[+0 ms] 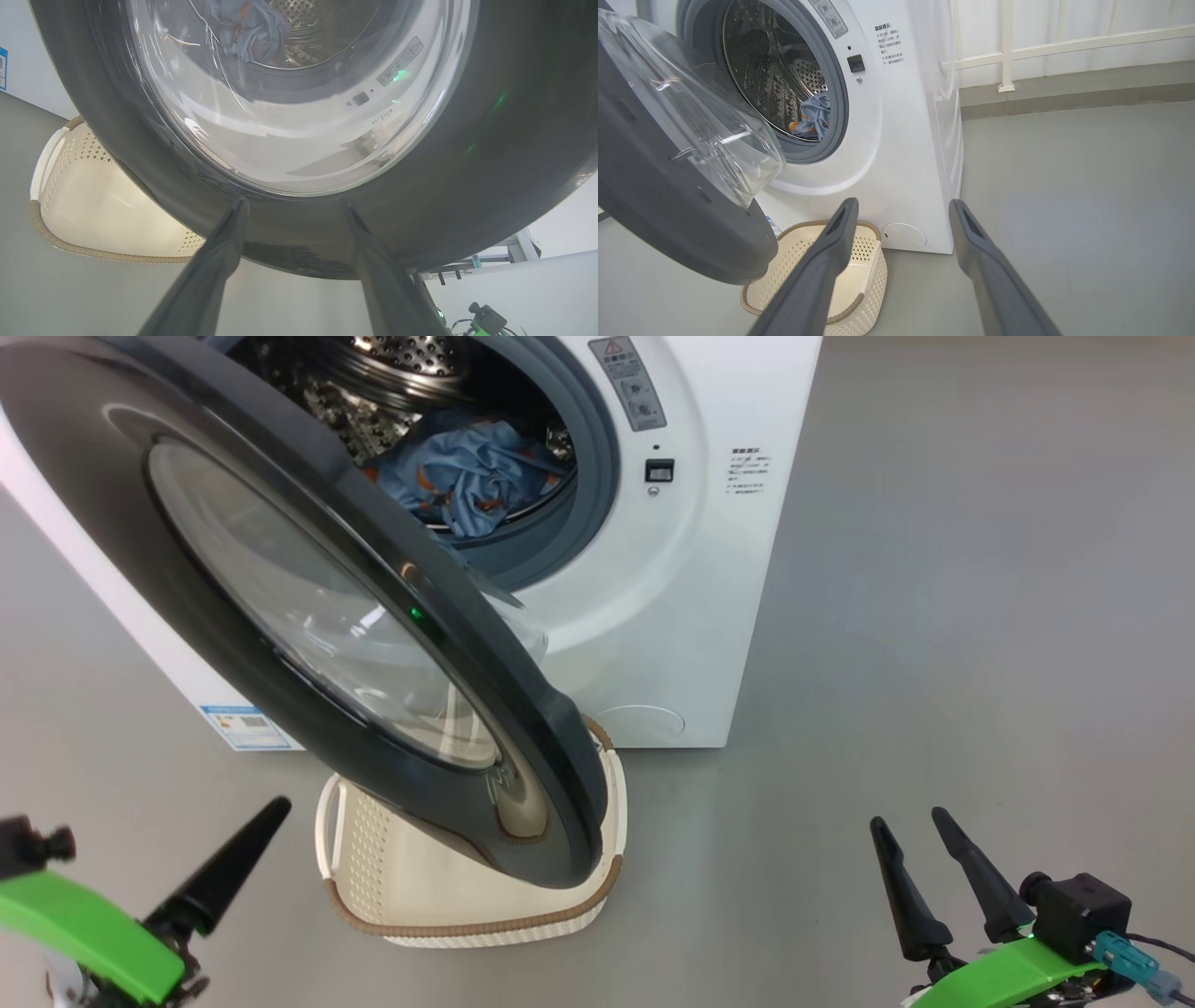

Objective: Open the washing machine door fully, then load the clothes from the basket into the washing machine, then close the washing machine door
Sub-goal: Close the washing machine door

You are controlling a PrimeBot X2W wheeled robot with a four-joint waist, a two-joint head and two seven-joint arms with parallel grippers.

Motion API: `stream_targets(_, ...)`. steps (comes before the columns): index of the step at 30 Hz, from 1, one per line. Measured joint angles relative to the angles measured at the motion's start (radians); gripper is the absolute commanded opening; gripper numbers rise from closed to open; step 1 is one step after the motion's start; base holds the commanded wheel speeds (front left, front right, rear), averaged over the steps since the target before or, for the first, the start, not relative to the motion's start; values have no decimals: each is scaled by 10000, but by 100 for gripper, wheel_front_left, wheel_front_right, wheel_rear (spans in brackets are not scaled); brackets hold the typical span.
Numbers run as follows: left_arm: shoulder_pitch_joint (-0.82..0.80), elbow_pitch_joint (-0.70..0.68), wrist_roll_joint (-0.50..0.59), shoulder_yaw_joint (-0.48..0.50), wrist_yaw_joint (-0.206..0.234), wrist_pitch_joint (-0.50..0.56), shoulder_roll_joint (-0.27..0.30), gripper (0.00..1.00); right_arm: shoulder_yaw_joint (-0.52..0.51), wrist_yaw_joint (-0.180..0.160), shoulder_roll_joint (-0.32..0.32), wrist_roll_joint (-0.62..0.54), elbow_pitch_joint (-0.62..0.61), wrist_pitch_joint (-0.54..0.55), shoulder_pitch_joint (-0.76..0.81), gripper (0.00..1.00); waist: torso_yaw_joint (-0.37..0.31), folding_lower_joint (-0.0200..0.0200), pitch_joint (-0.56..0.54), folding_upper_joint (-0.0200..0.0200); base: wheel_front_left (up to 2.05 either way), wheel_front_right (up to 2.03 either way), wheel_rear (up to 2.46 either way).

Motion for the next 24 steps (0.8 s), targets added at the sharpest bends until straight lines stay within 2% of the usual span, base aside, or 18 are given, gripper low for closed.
stream_targets(8, 613, 458, 311, -907, 0, -2242, 489, 100, -188, 0, -38, 13, -8, 0, 378, 100, -276, 0, -141, 0, 0, 0, 0)
stream_targets(12, 737, 821, 564, -1315, 0, -3800, 616, 100, -205, 0, -36, 13, -2, 0, 394, 100, -475, 0, -167, 0, 0, 0, 0)
stream_targets(17, 736, 1392, 1289, -2303, 0, -5616, 1026, 100, -207, 0, -42, 13, 8, 0, 391, 100, -720, 0, -152, 0, 0, 0, 0)
stream_targets(21, 722, 2080, 1923, -2775, 0, -6113, 1087, 100, -194, 0, -44, 13, 35, 0, 385, 100, -908, 0, -141, 0, 0, 0, 0)
stream_targets(24, 713, 2403, 2606, -2215, -2, -6119, 744, 100, -207, 0, -40, 13, 31, 0, 384, 100, -1036, 0, -138, 0, 0, 0, 0)
